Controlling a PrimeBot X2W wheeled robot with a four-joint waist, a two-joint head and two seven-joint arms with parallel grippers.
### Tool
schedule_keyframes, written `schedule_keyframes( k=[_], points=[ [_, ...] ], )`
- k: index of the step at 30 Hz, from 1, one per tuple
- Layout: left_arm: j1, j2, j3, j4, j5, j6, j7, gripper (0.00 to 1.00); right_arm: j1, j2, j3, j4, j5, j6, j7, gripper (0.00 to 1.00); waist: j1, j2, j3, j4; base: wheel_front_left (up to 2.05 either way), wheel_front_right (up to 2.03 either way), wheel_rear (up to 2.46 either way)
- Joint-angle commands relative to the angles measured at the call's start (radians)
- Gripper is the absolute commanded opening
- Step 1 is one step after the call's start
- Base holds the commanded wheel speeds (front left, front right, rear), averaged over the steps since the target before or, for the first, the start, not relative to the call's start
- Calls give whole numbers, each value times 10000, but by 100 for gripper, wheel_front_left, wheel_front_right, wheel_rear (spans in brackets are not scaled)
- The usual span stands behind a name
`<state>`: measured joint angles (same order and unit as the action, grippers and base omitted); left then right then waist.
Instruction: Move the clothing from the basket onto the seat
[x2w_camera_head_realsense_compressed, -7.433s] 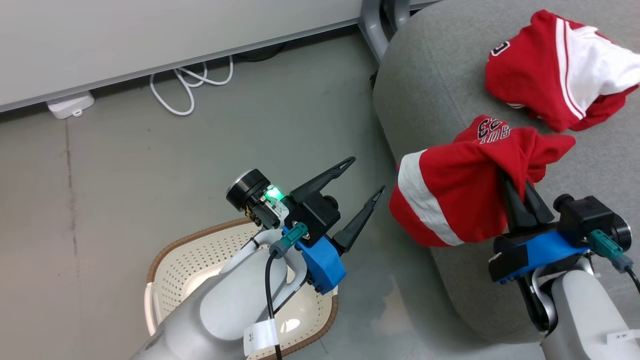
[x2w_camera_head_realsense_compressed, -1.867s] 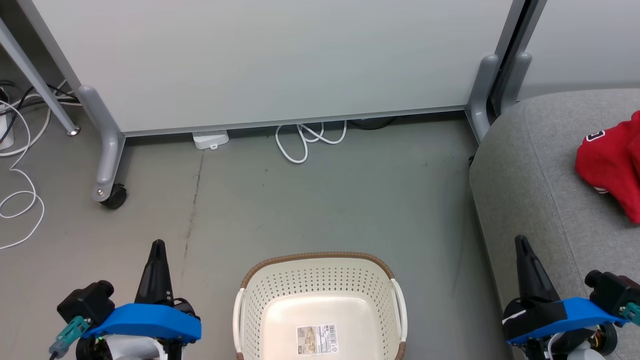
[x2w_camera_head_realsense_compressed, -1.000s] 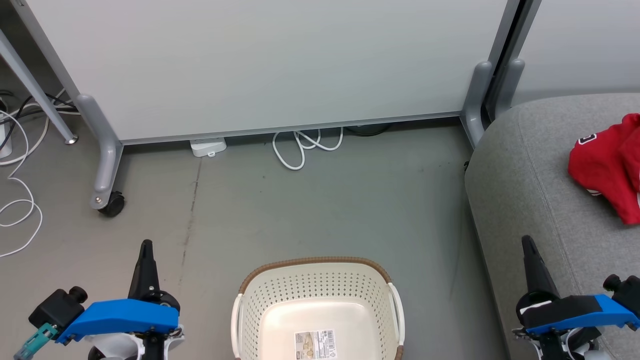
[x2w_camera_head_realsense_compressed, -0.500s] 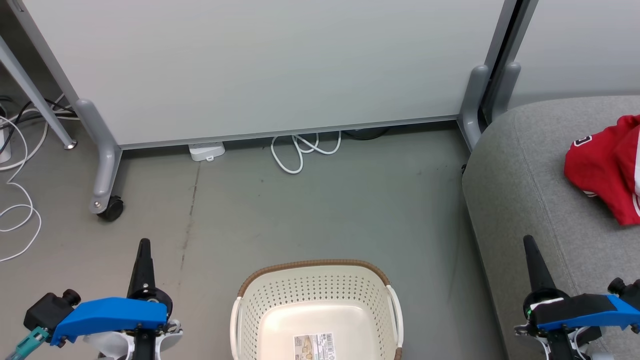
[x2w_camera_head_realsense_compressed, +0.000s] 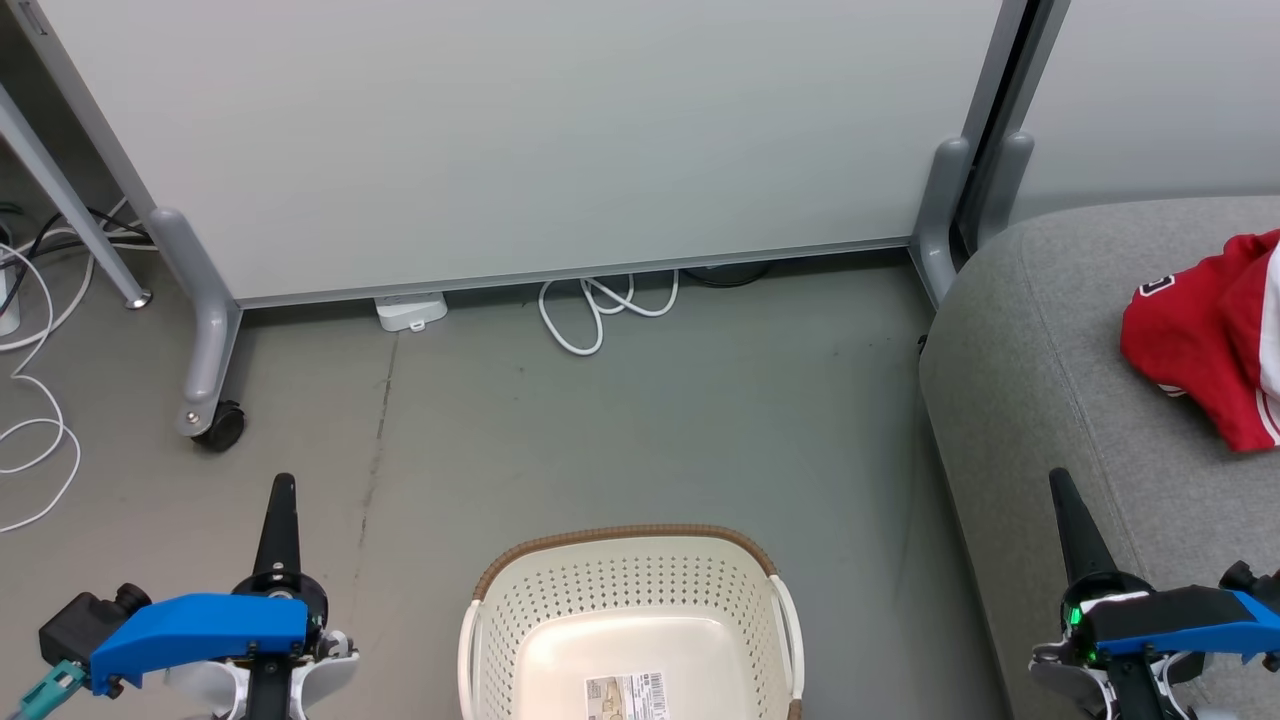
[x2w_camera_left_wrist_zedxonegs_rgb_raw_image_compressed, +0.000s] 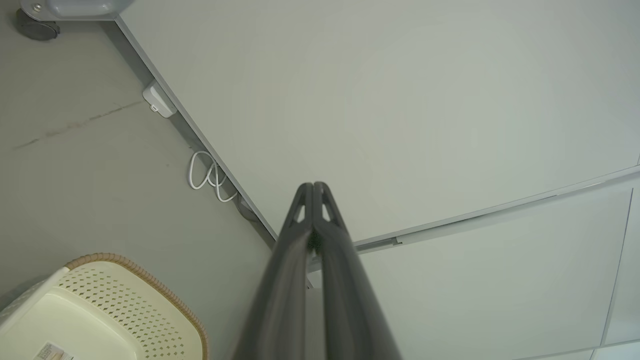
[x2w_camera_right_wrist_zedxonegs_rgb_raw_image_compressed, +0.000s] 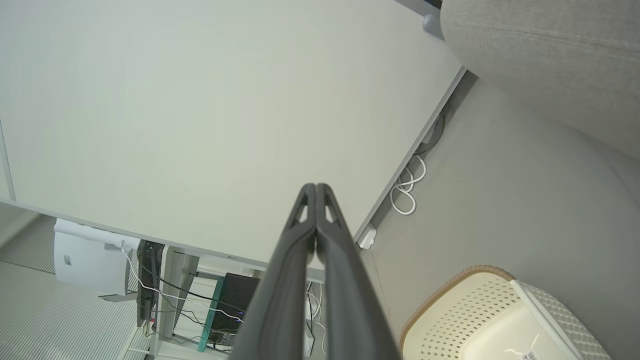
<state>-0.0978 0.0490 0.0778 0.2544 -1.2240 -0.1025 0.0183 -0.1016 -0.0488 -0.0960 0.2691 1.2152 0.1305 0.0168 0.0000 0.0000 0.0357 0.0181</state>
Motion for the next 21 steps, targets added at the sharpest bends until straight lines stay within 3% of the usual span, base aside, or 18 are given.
schedule_keyframes(
  k=[1,21],
  points=[
    [-178,19,38,-124,-210,4,64,0,-221,-23,-26,-104,211,3,72,0,0,0,-7,-4,0,0,0],
    [-188,20,228,-258,-1959,14,508,0,-220,-24,-120,-130,1999,3,516,0,0,0,-160,-80,0,0,0]
  ],
)
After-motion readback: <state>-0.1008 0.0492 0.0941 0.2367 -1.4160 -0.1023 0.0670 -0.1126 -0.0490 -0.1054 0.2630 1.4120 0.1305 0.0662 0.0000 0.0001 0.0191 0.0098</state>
